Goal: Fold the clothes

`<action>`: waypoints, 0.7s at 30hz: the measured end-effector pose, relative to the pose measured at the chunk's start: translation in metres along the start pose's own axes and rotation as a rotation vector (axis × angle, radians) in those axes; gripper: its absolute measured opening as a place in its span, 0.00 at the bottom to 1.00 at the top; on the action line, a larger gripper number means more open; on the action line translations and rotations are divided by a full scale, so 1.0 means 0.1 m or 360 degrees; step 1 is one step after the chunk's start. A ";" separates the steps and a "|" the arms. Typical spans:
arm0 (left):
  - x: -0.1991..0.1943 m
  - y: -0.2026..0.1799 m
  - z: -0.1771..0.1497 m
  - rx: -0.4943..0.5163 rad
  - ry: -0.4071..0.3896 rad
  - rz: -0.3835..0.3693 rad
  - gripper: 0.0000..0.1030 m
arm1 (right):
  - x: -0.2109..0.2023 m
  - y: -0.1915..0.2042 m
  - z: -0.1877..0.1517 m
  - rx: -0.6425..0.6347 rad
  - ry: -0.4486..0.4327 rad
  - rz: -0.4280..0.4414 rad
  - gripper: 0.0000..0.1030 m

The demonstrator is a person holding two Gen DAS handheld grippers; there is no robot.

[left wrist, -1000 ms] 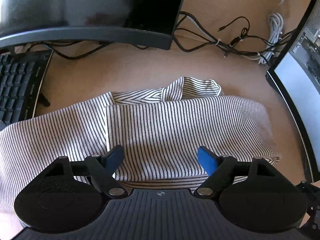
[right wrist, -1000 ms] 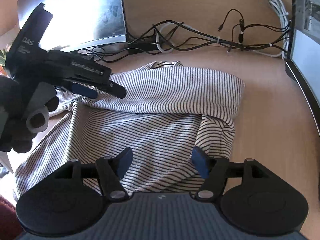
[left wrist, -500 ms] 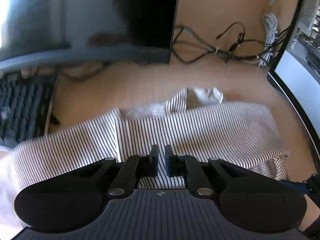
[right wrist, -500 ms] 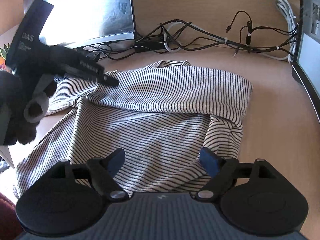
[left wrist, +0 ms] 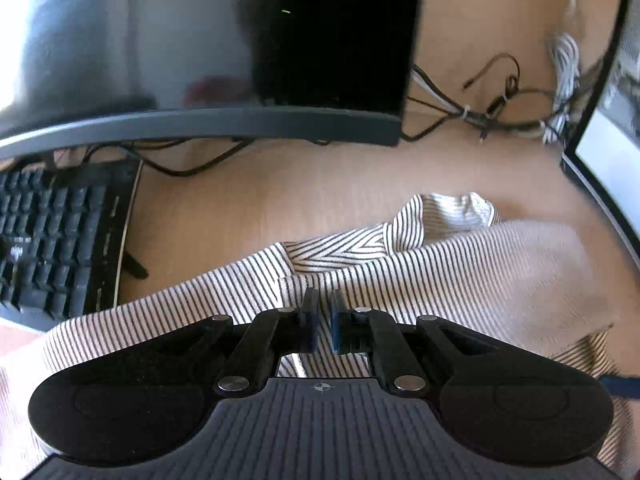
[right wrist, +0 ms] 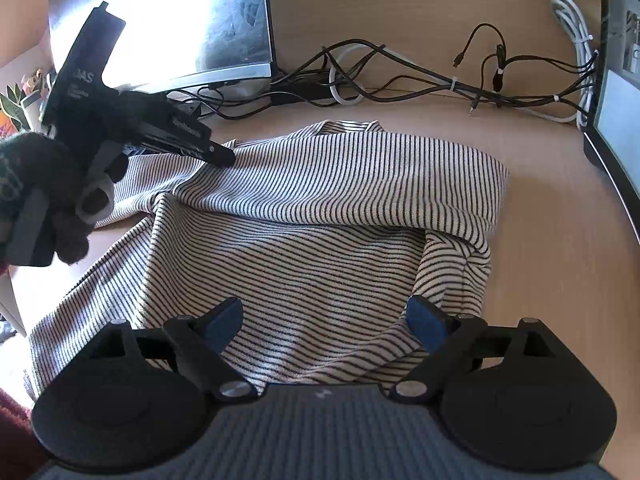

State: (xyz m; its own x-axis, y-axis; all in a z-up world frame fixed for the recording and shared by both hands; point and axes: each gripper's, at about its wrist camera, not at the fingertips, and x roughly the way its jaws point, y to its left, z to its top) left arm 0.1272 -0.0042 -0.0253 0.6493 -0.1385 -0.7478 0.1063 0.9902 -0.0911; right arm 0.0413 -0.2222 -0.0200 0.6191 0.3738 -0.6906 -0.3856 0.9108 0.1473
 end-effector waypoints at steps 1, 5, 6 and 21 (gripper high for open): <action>-0.03 0.00 0.02 -0.0019 -0.0001 -0.0004 0.15 | 0.00 0.00 0.00 0.0001 -0.0001 -0.0002 0.87; -0.10 0.01 0.01 -0.0099 0.0009 -0.0097 0.55 | -0.03 -0.02 0.01 0.0037 -0.0004 -0.0003 0.87; -0.09 0.00 -0.01 -0.0106 0.0022 -0.0123 0.57 | -0.04 -0.03 0.02 0.0068 -0.0003 0.0003 0.87; -0.24 -0.29 0.02 0.0289 -0.0313 0.0027 0.03 | -0.39 -0.10 0.00 0.0255 -0.0079 -0.0050 0.89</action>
State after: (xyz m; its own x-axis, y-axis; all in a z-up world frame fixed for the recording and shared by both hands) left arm 0.1101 -0.0299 -0.0038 0.7840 -0.1409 -0.6045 0.2162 0.9749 0.0532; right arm 0.0209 -0.2454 0.0051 0.6637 0.3494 -0.6614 -0.2539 0.9369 0.2401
